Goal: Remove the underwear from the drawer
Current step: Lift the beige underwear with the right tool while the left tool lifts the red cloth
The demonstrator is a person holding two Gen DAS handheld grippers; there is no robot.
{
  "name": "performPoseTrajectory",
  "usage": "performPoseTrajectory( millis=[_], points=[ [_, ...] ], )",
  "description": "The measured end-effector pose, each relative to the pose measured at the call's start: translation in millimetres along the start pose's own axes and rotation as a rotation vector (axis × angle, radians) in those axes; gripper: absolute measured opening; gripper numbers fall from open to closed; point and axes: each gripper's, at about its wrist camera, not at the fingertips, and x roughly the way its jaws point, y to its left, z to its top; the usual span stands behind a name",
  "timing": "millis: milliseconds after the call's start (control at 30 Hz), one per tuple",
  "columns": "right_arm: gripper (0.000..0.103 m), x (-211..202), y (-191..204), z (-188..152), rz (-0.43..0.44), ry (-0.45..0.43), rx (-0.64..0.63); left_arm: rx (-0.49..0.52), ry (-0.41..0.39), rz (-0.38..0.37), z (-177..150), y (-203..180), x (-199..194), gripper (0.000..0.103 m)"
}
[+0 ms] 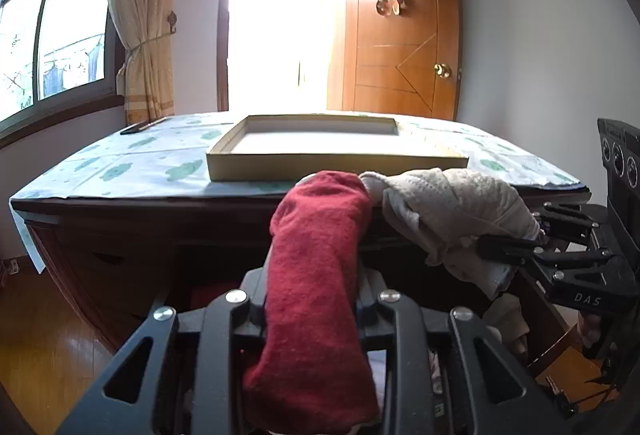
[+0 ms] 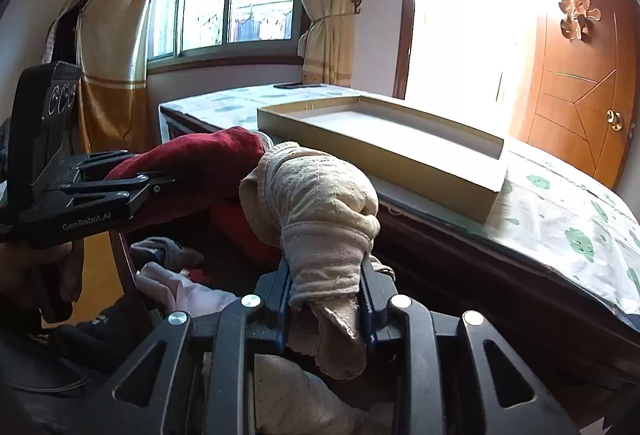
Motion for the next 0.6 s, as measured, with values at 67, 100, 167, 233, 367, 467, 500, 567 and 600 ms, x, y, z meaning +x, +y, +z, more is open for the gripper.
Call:
performPoseTrajectory(
  millis=[67, 100, 167, 233, 367, 467, 500, 567, 600],
  points=[
    [0.03, -3, 0, 2, 0.0, -0.016, 0.007, -0.001, -0.014, 0.004, 3, 0, -2, 0.027],
    [0.03, -4, 0, 2, 0.0, -0.022, 0.009, -0.002, -0.024, 0.005, 4, 0, -3, 0.027],
    [0.03, -5, 1, 4, -0.004, -0.032, 0.013, -0.004, -0.039, 0.008, 6, 0, -5, 0.027],
    [0.03, -7, 1, 5, -0.004, -0.044, 0.017, 0.0, -0.053, 0.01, 8, 0, -6, 0.027],
    [0.03, -10, 1, 7, -0.008, -0.07, 0.027, 0.009, -0.08, 0.013, 13, -1, -9, 0.027],
    [0.03, -11, 1, 9, -0.008, -0.08, 0.033, 0.016, -0.095, 0.015, 14, -3, -10, 0.027],
    [0.03, -12, 1, 10, -0.009, -0.084, 0.034, 0.018, -0.101, 0.016, 15, -4, -11, 0.027],
    [0.03, -13, 0, 11, -0.008, -0.092, 0.039, 0.022, -0.113, 0.02, 16, -5, -13, 0.028],
    [0.03, -14, 0, 12, -0.008, -0.099, 0.042, 0.024, -0.121, 0.022, 17, -6, -14, 0.027]
  ],
)
